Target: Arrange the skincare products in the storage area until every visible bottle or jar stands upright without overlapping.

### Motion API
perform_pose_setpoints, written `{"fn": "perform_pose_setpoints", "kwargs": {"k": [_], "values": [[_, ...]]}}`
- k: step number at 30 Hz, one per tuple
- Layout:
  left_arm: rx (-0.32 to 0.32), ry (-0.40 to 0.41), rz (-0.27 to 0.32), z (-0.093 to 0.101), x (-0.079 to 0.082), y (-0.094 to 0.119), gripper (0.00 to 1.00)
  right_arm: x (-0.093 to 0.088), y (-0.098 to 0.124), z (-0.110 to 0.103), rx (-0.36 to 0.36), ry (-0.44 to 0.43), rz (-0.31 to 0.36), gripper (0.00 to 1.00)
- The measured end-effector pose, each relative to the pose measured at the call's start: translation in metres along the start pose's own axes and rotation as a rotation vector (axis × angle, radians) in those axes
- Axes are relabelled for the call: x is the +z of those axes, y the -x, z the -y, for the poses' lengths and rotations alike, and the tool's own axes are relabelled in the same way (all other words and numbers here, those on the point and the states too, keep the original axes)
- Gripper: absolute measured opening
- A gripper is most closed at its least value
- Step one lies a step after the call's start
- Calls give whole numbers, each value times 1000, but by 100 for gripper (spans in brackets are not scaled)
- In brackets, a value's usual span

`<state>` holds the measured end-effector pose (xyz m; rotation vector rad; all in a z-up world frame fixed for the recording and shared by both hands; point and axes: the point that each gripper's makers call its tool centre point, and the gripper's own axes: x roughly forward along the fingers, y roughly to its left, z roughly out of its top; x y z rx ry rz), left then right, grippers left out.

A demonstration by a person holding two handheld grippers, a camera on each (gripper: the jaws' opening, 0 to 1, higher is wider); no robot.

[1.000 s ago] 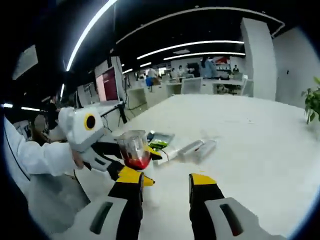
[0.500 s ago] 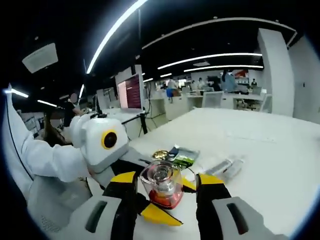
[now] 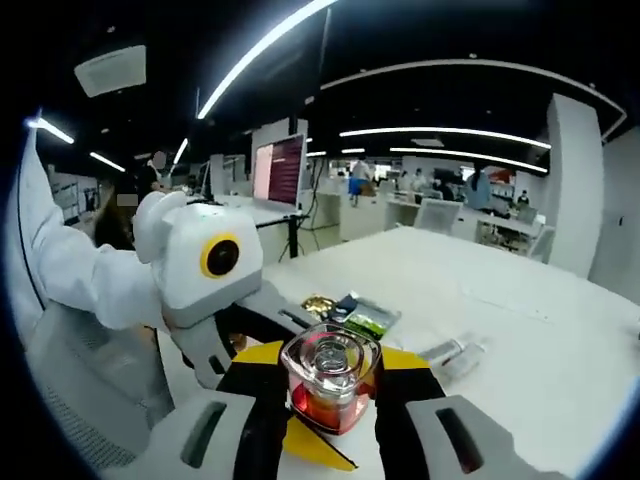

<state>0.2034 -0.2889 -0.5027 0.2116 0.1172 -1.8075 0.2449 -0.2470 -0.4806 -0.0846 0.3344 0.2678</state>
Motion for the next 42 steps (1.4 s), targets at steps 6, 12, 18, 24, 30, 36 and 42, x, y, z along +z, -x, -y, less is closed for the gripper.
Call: {"fn": "perform_pose_setpoints", "kwargs": {"k": [6, 12, 18, 24, 30, 36, 42], "values": [[27, -2, -12, -5, -3, 0, 34, 0, 1, 4, -7, 5, 3, 24], [47, -8, -53, -9, -13, 1, 30, -2, 3, 20, -20, 7, -3, 24], [83, 11, -85, -23, -23, 5, 28, -6, 7, 45, -63, -3, -13, 24], [91, 27, -88, -26, -25, 5, 27, -8, 12, 70, -98, -16, -13, 24], [100, 26, -101, -29, -28, 6, 27, -7, 17, 81, -121, -25, -5, 25], [123, 30, -119, -33, -32, 7, 28, -7, 18, 79, -126, -39, -1, 25], [118, 28, -127, -31, -34, 7, 29, -8, 18, 77, -127, -4, 2, 27]]}}
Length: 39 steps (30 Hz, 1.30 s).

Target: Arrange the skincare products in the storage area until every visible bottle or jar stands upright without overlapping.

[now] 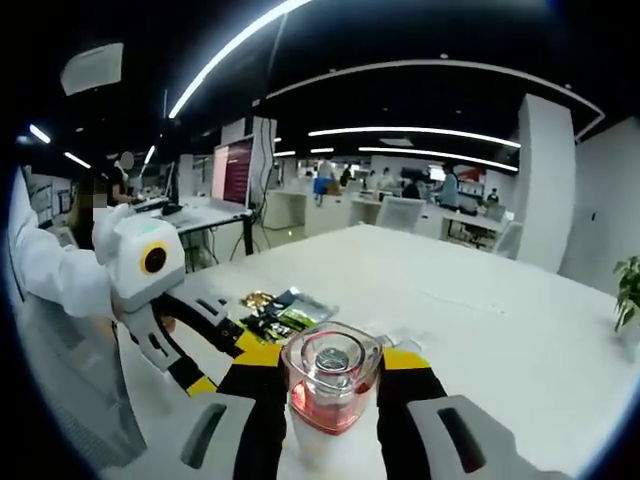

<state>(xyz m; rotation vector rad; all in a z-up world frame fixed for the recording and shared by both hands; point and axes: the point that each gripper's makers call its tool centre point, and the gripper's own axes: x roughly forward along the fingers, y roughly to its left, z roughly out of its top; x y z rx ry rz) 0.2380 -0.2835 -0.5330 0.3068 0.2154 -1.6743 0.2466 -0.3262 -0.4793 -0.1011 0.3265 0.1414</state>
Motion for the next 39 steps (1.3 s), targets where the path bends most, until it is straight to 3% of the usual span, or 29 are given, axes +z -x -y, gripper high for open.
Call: {"fn": "perform_pose_setpoints", "kwargs": {"k": [5, 10, 14, 23, 32, 36, 39], "values": [[6, 3, 8, 0, 4, 1, 29, 7, 4, 2, -21, -7, 21, 41], [46, 14, 4, -6, 9, 3, 32, 4, 10, 5, -41, -14, 19, 43], [69, 19, 8, -9, 16, 7, 34, -1, 13, 1, -41, -32, 8, 52], [116, -46, -116, -11, 8, 16, 50, 0, 23, -4, -50, -6, -6, 68], [112, -53, -146, 3, 16, 47, 75, 16, 32, -18, -30, 22, 21, 88], [150, -31, -168, 5, 17, 67, 85, 13, 38, -28, -18, 15, 13, 99], [186, 13, -168, 3, 17, 81, 91, 12, 45, -32, -18, -9, 16, 99]]}}
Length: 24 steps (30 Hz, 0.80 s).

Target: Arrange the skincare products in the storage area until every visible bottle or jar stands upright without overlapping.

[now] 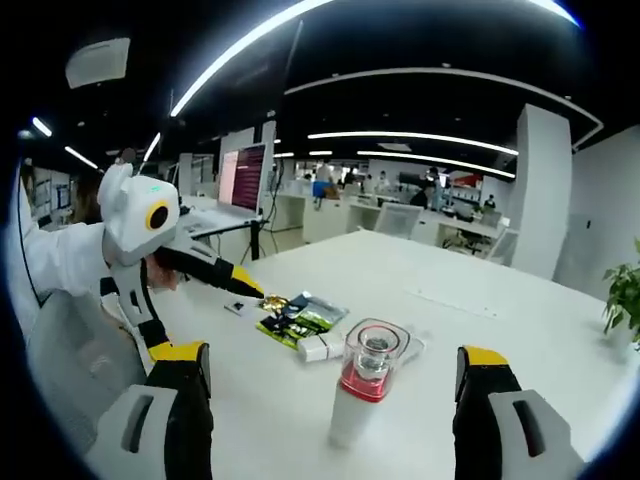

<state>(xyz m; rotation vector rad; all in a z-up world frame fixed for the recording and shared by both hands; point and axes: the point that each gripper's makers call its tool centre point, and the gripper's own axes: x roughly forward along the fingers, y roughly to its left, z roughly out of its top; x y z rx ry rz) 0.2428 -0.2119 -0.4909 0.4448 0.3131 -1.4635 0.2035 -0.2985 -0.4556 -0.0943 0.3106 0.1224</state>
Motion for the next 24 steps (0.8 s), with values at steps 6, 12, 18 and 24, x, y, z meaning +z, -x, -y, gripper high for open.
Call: {"fn": "perform_pose_setpoints", "kwargs": {"k": [6, 12, 18, 24], "values": [[56, 56, 11, -8, -2, 21, 98, -4, 15, 1, -33, -26, -8, 99], [105, 79, 26, -11, -2, 45, 99, -9, 26, 3, -55, -71, -7, 99], [166, 104, 30, -19, -12, 66, 99, -15, 34, -2, -81, -90, -3, 99], [200, 139, 43, -17, -26, 78, 99, -31, 29, -14, -54, -76, -44, 99]]}}
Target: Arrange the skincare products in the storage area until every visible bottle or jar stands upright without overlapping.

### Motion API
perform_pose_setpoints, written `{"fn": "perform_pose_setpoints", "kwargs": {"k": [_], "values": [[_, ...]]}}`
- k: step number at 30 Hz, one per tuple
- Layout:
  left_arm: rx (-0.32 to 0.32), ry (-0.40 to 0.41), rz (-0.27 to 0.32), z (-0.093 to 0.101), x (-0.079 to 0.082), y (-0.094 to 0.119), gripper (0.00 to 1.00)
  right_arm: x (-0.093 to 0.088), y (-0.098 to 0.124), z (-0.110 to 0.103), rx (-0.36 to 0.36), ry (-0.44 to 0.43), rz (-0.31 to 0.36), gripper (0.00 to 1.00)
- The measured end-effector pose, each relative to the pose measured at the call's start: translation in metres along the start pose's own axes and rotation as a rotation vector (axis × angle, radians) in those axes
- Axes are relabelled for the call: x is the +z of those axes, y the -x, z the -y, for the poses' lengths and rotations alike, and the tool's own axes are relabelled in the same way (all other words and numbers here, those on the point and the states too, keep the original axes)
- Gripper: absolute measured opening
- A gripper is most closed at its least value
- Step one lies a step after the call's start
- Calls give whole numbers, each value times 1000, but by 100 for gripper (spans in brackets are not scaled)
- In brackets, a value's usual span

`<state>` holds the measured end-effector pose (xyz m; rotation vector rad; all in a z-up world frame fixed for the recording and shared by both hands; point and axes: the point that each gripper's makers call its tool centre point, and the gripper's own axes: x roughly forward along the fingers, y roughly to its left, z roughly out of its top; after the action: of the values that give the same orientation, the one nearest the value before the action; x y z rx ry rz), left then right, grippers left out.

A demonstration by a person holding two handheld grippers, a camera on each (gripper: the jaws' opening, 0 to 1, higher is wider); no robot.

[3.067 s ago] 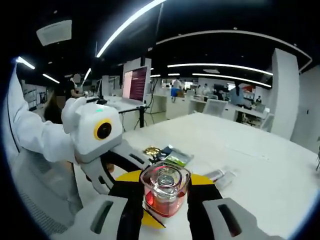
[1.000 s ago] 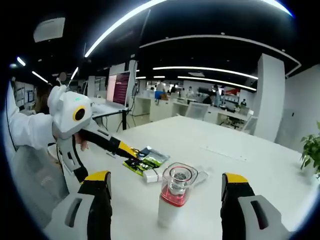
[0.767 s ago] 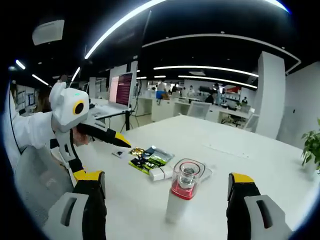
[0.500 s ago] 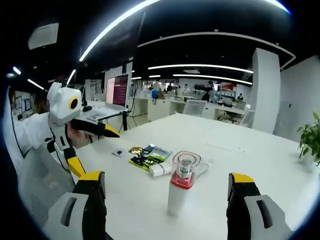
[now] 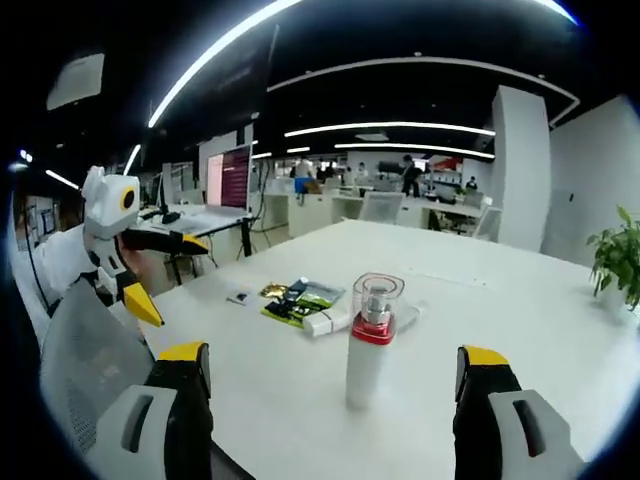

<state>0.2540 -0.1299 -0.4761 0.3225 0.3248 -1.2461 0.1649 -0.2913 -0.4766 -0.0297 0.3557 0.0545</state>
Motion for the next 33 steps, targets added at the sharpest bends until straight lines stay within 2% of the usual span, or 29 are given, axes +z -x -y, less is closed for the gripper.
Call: {"fn": "perform_pose_setpoints", "kwargs": {"k": [3, 5, 8, 10, 11, 12, 15, 17, 19, 20, 22, 24, 27, 33], "values": [[1, 43, -15, 2, -12, 3, 99, -3, -4, -2, -10, 40, -21, 99], [16, 60, 3, 2, -16, 4, 99, 2, -6, 0, -22, 38, 17, 99], [31, 102, 44, 4, -18, 2, 99, -6, -14, 4, -37, 2, 20, 99], [46, 115, 53, 3, -19, 1, 99, -17, -16, 1, -15, 0, -57, 99], [40, 111, 32, 4, -20, 1, 99, -13, -19, 1, -24, 9, -31, 99], [45, 87, 50, 3, -17, 0, 99, -12, -20, 2, -34, 30, -28, 99], [61, 53, 51, -1, -15, 0, 99, -17, -26, 4, -44, 61, -47, 99], [75, 54, 45, -5, -17, 1, 99, -26, -27, 8, -55, 50, -95, 99], [98, 52, 58, -9, -15, 3, 99, -24, -24, 10, -69, 52, -83, 99], [102, 46, 64, -10, -14, 3, 99, -20, -22, 12, -79, 48, -57, 99], [111, 27, 50, -10, -17, 3, 99, -14, -21, 12, -77, 3, -22, 99], [108, 14, 31, -10, -21, 2, 99, -15, -21, 16, -81, -23, -25, 99], [91, 31, 45, -6, -17, 0, 99, -18, -20, 22, -110, -16, -37, 99], [78, 42, 26, -3, -22, -1, 99, -17, -19, 22, -116, -31, -28, 99]]}}
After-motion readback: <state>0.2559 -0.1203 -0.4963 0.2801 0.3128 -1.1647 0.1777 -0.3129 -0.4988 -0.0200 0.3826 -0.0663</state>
